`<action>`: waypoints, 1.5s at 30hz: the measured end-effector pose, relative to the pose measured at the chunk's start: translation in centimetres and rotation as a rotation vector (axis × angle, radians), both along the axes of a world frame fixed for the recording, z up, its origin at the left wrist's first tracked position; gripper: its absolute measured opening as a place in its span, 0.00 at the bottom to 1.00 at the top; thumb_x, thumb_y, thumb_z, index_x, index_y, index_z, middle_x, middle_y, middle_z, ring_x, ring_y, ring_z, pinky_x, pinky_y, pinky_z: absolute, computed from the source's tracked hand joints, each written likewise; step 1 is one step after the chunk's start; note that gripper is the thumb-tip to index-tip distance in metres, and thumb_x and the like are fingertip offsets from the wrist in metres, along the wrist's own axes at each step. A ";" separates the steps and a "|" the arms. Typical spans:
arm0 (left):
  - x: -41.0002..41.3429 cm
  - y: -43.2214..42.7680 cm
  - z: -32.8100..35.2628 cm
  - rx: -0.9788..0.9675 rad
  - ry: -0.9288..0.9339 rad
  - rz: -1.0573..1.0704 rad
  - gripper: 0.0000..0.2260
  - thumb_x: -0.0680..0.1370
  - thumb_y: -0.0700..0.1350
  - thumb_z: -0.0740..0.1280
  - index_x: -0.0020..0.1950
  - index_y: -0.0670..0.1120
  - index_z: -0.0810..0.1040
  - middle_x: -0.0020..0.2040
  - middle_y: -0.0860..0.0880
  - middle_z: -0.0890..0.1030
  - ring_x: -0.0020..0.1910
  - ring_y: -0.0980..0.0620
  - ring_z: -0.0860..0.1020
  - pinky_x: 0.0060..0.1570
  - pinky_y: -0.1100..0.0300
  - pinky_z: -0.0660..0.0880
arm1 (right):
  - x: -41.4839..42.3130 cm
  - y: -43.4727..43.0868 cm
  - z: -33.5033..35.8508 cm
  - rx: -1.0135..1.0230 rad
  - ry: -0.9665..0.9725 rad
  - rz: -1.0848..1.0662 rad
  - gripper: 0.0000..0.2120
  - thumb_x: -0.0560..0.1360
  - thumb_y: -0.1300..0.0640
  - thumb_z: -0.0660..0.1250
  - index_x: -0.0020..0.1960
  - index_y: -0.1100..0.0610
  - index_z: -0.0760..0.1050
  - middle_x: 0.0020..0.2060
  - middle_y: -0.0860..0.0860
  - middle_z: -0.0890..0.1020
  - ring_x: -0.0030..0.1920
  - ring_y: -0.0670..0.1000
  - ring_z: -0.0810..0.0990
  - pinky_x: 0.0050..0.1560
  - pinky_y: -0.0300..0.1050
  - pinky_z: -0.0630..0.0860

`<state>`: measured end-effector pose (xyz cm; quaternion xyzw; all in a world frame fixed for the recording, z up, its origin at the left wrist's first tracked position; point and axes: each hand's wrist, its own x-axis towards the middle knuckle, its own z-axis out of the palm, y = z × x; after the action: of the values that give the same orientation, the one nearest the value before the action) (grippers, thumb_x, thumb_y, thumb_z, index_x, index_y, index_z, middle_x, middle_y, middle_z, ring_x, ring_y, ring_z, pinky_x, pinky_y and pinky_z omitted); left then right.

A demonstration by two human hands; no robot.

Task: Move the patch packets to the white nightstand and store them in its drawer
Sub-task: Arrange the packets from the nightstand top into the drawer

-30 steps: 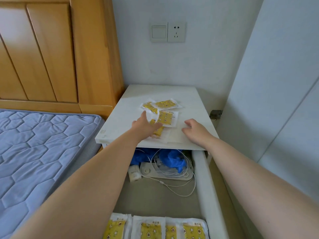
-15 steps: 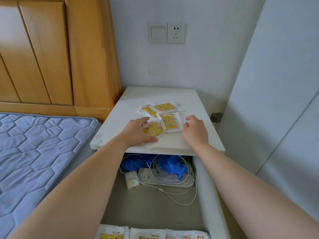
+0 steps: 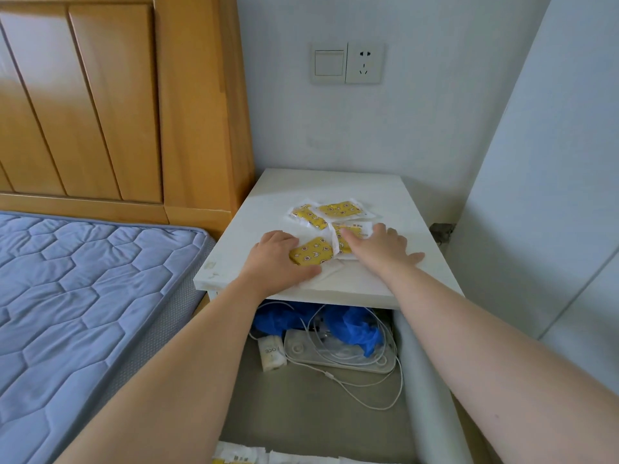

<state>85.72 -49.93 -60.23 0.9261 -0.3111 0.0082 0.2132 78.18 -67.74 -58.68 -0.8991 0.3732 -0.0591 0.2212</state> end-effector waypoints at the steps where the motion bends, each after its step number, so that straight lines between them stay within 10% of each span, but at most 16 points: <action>1: 0.1 -0.1 -0.1 0.034 -0.032 -0.008 0.35 0.72 0.65 0.66 0.73 0.47 0.66 0.73 0.51 0.65 0.74 0.52 0.57 0.72 0.55 0.56 | 0.4 0.4 -0.1 -0.014 -0.035 0.048 0.41 0.70 0.24 0.49 0.74 0.49 0.60 0.72 0.51 0.64 0.74 0.55 0.57 0.70 0.69 0.47; 12: 0.2 0.9 1.0 -0.489 0.262 0.152 0.23 0.69 0.44 0.77 0.60 0.53 0.71 0.55 0.50 0.75 0.47 0.55 0.75 0.40 0.63 0.73 | -1.7 0.8 -1.0 0.023 -0.307 0.323 0.23 0.72 0.44 0.65 0.66 0.47 0.73 0.64 0.44 0.76 0.66 0.49 0.71 0.74 0.58 0.54; 18: 0.4 1.3 1.5 -0.592 0.374 0.172 0.21 0.71 0.44 0.75 0.62 0.51 0.76 0.53 0.52 0.77 0.46 0.55 0.77 0.39 0.66 0.72 | -2.8 1.4 -1.7 -0.127 -0.476 0.272 0.14 0.75 0.53 0.63 0.31 0.51 0.72 0.24 0.45 0.73 0.29 0.46 0.70 0.66 0.56 0.67; 23: 0.5 1.3 1.3 -0.706 0.406 0.191 0.05 0.76 0.43 0.70 0.50 0.48 0.78 0.45 0.52 0.81 0.42 0.56 0.79 0.37 0.65 0.73 | -3.5 1.7 -1.0 0.059 -0.477 0.233 0.19 0.74 0.44 0.65 0.58 0.55 0.79 0.54 0.48 0.81 0.57 0.49 0.77 0.59 0.44 0.72; 27: 0.7 2.0 1.0 -0.985 0.504 0.253 0.03 0.77 0.40 0.67 0.49 0.46 0.79 0.46 0.48 0.83 0.44 0.51 0.81 0.42 0.59 0.77 | -3.6 1.4 -1.2 0.135 -0.506 0.191 0.16 0.77 0.54 0.58 0.33 0.60 0.73 0.29 0.53 0.75 0.35 0.54 0.73 0.34 0.46 0.67; 33: 1.0 2.3 0.6 -1.081 0.559 0.238 0.03 0.76 0.42 0.70 0.48 0.46 0.79 0.47 0.47 0.84 0.46 0.48 0.83 0.48 0.53 0.80 | -3.3 1.1 -1.3 0.134 -0.528 0.306 0.14 0.78 0.63 0.60 0.60 0.59 0.79 0.68 0.52 0.73 0.58 0.49 0.79 0.59 0.35 0.68; 36: 0.9 2.3 0.7 -1.057 0.572 0.214 0.07 0.75 0.42 0.72 0.51 0.45 0.79 0.47 0.47 0.84 0.45 0.50 0.84 0.46 0.55 0.80 | -3.2 1.2 -1.2 0.044 -0.610 0.297 0.14 0.77 0.61 0.64 0.61 0.60 0.77 0.68 0.53 0.72 0.42 0.43 0.78 0.50 0.31 0.67; 41: 1.0 2.4 1.0 -0.987 0.592 0.149 0.09 0.72 0.40 0.74 0.51 0.44 0.80 0.45 0.49 0.84 0.41 0.53 0.84 0.39 0.63 0.80 | -0.6 2.0 2.6 0.415 -0.619 0.305 0.26 0.75 0.52 0.68 0.71 0.57 0.67 0.66 0.50 0.73 0.62 0.49 0.73 0.59 0.39 0.69; 45: 0.9 2.5 1.1 -0.948 0.600 0.087 0.10 0.70 0.40 0.75 0.50 0.44 0.80 0.44 0.48 0.84 0.38 0.56 0.83 0.36 0.66 0.79 | 2.3 3.3 4.3 0.561 -0.382 0.397 0.23 0.66 0.53 0.78 0.57 0.63 0.78 0.53 0.57 0.83 0.54 0.56 0.81 0.59 0.55 0.77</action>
<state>86.64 -47.44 -59.14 0.7027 -0.1607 -0.1079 0.6846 80.44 -64.40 -54.38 -0.8313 0.1455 -0.0773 0.5309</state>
